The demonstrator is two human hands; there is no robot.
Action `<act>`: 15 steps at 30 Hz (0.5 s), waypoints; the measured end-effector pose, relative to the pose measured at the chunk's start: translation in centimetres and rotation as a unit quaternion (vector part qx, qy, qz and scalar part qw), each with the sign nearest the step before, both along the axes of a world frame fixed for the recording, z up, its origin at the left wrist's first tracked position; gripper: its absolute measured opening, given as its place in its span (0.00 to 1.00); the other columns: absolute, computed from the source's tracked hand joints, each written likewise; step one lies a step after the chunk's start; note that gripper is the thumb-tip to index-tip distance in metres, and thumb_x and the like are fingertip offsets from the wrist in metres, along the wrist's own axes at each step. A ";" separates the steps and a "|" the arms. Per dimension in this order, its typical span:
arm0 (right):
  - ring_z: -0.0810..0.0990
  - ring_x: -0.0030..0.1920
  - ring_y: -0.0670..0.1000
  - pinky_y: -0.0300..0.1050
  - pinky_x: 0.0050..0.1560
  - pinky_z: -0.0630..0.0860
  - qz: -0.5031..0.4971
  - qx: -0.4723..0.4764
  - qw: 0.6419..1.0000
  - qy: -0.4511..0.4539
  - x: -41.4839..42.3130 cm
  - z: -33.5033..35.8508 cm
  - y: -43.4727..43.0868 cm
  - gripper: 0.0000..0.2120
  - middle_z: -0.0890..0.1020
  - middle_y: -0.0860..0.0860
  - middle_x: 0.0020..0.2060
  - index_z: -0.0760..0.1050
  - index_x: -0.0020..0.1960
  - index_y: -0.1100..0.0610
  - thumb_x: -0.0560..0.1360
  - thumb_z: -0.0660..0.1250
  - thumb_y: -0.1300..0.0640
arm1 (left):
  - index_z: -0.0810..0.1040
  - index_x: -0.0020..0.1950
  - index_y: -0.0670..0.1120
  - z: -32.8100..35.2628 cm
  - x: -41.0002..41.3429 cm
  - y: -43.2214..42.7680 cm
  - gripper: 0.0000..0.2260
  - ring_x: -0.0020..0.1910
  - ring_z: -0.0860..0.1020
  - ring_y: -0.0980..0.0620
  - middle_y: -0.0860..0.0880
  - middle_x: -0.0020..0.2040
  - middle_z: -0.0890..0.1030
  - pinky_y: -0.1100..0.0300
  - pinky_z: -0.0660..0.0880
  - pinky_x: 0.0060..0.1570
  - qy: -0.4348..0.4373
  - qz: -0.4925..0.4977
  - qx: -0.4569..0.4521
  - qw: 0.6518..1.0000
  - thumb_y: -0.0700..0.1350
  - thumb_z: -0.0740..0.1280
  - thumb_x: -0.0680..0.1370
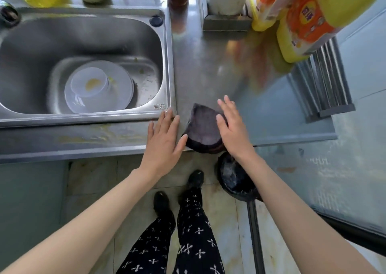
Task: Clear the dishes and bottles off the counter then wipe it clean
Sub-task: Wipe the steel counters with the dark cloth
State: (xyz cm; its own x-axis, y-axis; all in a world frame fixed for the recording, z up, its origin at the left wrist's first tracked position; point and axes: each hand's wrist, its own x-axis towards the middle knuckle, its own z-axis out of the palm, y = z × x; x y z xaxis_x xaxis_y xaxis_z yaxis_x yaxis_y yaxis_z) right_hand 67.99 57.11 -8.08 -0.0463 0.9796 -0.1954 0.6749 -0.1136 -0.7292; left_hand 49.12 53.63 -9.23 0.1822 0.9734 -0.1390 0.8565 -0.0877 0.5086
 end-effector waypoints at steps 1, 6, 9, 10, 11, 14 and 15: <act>0.50 0.76 0.49 0.40 0.72 0.47 -0.043 0.021 0.999 -0.020 1.6 0.3 0.5 0.21 0.55 0.50 0.76 0.60 0.74 0.55 0.82 0.53 0.56 | 0.54 0.75 0.45 0.2 1.5 -0.1 0.25 0.75 0.43 0.52 0.47 0.77 0.48 0.54 0.39 0.71 -0.011 0.000 0.008 1.000 0.53 0.53 0.81; 0.55 0.75 0.54 0.48 0.72 0.52 -0.059 0.056 0.979 -0.186 8.2 -0.7 3.9 0.25 0.57 0.54 0.76 0.60 0.74 0.59 0.79 0.51 0.51 | 0.55 0.75 0.42 -0.7 10.5 1.9 0.26 0.75 0.48 0.44 0.42 0.77 0.50 0.47 0.48 0.72 0.020 0.051 0.012 0.998 0.54 0.48 0.80; 0.55 0.75 0.55 0.52 0.73 0.53 0.003 0.080 0.971 -0.224 8.8 -1.7 6.2 0.26 0.58 0.56 0.75 0.59 0.74 0.60 0.78 0.51 0.50 | 0.49 0.75 0.39 -2.1 14.3 3.7 0.32 0.75 0.44 0.44 0.40 0.76 0.47 0.46 0.41 0.71 0.071 0.153 -0.041 0.985 0.58 0.42 0.78; 0.54 0.75 0.55 0.52 0.73 0.52 0.029 0.085 0.969 -0.229 8.4 -1.9 6.9 0.26 0.57 0.55 0.75 0.58 0.74 0.59 0.79 0.50 0.50 | 0.48 0.75 0.38 -2.6 14.8 4.0 0.32 0.75 0.43 0.44 0.40 0.76 0.47 0.46 0.39 0.71 0.085 0.167 -0.042 0.981 0.58 0.41 0.78; 0.53 0.76 0.54 0.52 0.74 0.51 0.056 0.085 0.968 -0.230 7.7 -2.2 7.6 0.26 0.56 0.54 0.76 0.57 0.75 0.59 0.79 0.50 0.50 | 0.48 0.75 0.38 -3.0 15.0 4.3 0.32 0.75 0.43 0.45 0.40 0.76 0.47 0.46 0.39 0.71 0.099 0.167 -0.034 0.980 0.58 0.42 0.78; 0.51 0.76 0.52 0.50 0.74 0.47 0.125 0.083 0.962 -0.227 5.5 -3.4 9.1 0.26 0.55 0.53 0.76 0.55 0.76 0.57 0.80 0.48 0.49 | 0.53 0.75 0.40 -3.6 13.8 4.2 0.30 0.75 0.49 0.46 0.42 0.76 0.52 0.46 0.43 0.72 0.138 0.116 -0.001 0.984 0.58 0.46 0.79; 0.51 0.76 0.52 0.50 0.73 0.45 0.145 0.082 0.958 -0.233 4.9 -3.9 9.4 0.27 0.54 0.52 0.76 0.54 0.76 0.57 0.80 0.48 0.48 | 0.54 0.75 0.41 -3.7 13.2 3.9 0.30 0.75 0.49 0.47 0.43 0.76 0.53 0.47 0.44 0.72 0.146 0.101 0.001 0.984 0.59 0.47 0.79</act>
State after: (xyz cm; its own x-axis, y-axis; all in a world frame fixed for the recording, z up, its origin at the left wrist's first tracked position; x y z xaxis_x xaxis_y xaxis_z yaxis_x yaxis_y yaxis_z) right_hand 72.89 66.46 -11.97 -0.2673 0.9578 -0.1061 0.9169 0.2189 -0.3339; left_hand 62.30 57.48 -12.94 -0.0633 0.9859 -0.1551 0.9660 0.0996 0.2387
